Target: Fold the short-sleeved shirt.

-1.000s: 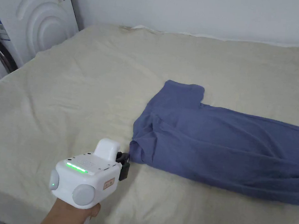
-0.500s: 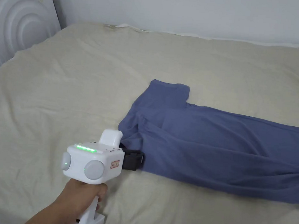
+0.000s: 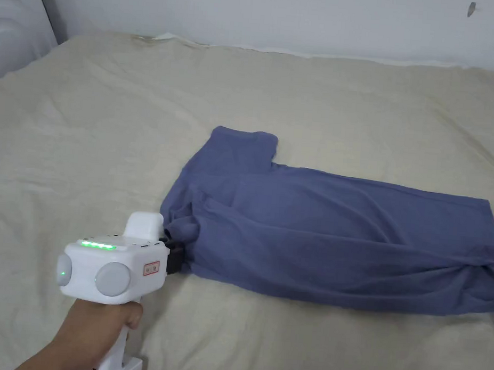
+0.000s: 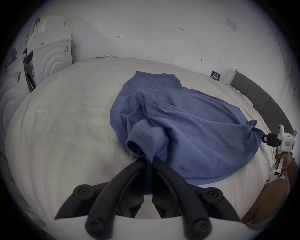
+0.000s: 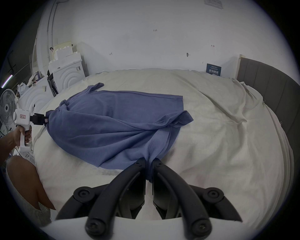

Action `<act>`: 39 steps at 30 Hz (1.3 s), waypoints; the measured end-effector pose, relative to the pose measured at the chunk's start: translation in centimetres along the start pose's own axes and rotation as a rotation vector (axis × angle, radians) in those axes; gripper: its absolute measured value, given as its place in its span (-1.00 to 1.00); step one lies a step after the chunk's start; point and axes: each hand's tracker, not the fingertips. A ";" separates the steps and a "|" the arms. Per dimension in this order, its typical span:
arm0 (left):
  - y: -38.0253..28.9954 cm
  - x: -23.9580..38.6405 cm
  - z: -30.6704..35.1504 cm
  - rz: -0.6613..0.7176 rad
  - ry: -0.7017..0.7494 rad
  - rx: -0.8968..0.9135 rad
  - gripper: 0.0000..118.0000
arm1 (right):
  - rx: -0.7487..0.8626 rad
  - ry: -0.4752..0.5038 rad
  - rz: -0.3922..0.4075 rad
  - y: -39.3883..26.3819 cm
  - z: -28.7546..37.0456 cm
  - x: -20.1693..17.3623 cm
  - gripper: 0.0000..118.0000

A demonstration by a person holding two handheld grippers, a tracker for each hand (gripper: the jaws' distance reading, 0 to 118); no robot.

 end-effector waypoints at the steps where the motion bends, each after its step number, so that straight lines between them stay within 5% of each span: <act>1: 0.0 -0.3 0.6 0.005 -0.008 0.000 -0.88 | 0.002 0.001 -0.002 0.0 0.1 0.1 -0.88; 19: -1.1 -0.2 7.2 0.022 -0.055 0.040 -0.89 | 0.056 0.007 -0.026 -1.6 4.3 1.2 -0.89; 39: -8.0 -2.3 13.2 0.012 -0.059 0.018 -0.89 | 0.064 -0.005 -0.044 -8.1 11.7 -1.8 -0.89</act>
